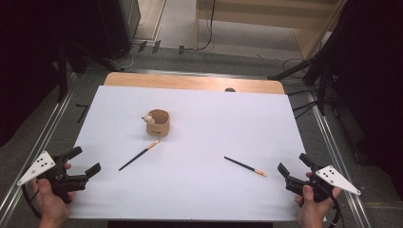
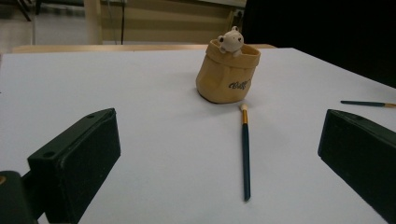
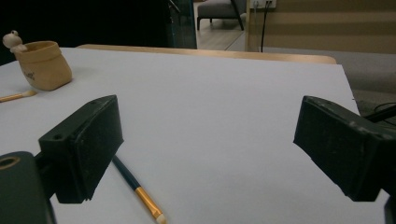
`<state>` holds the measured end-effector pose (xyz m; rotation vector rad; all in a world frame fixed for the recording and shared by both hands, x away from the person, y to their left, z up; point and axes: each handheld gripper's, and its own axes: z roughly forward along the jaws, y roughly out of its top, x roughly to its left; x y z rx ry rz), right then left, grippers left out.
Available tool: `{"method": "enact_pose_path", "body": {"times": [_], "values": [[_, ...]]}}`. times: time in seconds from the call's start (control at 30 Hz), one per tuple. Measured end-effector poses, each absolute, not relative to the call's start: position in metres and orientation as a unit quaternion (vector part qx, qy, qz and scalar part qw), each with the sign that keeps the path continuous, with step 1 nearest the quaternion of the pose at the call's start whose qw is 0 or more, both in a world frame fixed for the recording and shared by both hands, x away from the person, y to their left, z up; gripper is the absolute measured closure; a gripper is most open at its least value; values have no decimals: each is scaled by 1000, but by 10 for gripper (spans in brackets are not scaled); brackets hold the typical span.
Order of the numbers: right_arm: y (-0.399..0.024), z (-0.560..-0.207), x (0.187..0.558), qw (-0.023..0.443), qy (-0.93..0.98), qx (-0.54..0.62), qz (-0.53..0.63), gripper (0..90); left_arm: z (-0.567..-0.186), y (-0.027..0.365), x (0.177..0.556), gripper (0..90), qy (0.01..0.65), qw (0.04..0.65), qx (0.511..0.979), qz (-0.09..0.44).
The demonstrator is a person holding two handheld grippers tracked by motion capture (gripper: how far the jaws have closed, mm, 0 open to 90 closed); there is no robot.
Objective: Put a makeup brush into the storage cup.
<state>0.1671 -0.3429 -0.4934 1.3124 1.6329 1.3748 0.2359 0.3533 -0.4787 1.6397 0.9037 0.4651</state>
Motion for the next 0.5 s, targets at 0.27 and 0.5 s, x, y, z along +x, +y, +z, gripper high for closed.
{"method": "enact_pose_path", "body": {"times": [0.27,0.5], "values": [[-342,-491,167,300,637,489,515,151,-476,345,238,0,381,556,708,212],[-339,-490,168,296,640,483,518,151,-466,341,240,0,390,555,706,206]]}}
